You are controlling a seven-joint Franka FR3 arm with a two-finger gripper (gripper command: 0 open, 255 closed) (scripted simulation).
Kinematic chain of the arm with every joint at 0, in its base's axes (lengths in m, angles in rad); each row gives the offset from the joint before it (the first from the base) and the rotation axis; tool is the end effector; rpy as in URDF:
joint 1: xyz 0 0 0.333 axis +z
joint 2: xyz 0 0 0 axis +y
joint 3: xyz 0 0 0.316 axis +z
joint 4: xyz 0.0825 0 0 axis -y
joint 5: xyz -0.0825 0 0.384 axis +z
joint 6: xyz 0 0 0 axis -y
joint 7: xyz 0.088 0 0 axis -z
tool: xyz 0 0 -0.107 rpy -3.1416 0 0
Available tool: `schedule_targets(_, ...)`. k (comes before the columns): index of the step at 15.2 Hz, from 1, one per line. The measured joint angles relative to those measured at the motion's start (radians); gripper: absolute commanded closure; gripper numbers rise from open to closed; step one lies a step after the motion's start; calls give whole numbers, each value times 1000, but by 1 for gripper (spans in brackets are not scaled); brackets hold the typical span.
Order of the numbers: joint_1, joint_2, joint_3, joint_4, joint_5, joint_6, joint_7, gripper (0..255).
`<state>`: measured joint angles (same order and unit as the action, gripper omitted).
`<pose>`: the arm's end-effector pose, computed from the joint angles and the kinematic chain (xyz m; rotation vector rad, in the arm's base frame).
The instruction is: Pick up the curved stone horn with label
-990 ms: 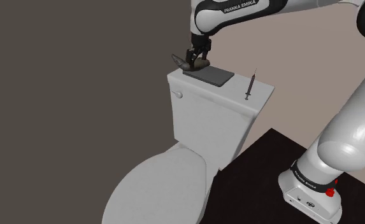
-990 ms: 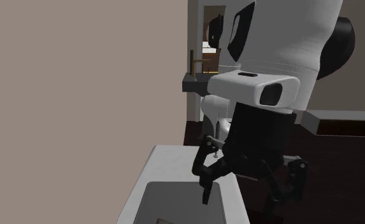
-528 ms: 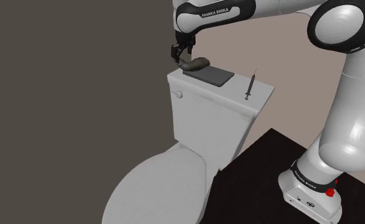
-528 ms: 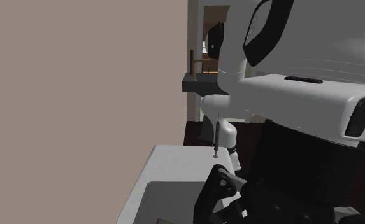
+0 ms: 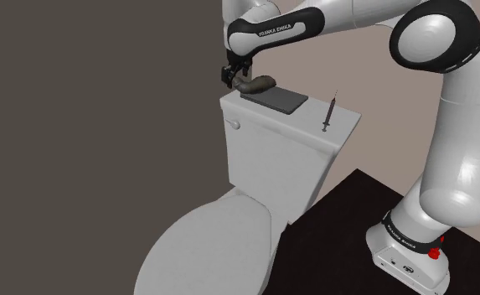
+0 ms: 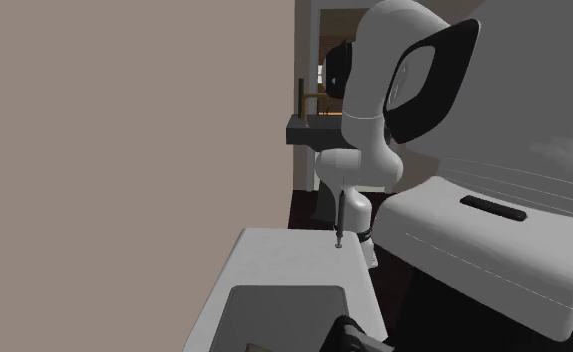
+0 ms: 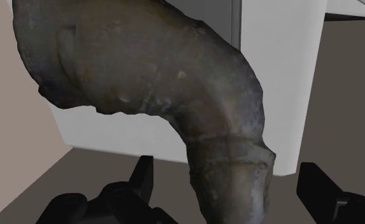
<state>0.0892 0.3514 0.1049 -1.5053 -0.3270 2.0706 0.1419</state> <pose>0.6792 0.1064 0.4894 2.8801 0.2428 0.3744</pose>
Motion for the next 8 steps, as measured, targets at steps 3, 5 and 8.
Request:
schedule_targets(3,0,2,-1,-17,-3,18,6,255)
schedule_targets(5,0,3,-1,-17,-4,20,7,255)
schedule_targets(8,0,3,-1,-16,-4,20,6,255)
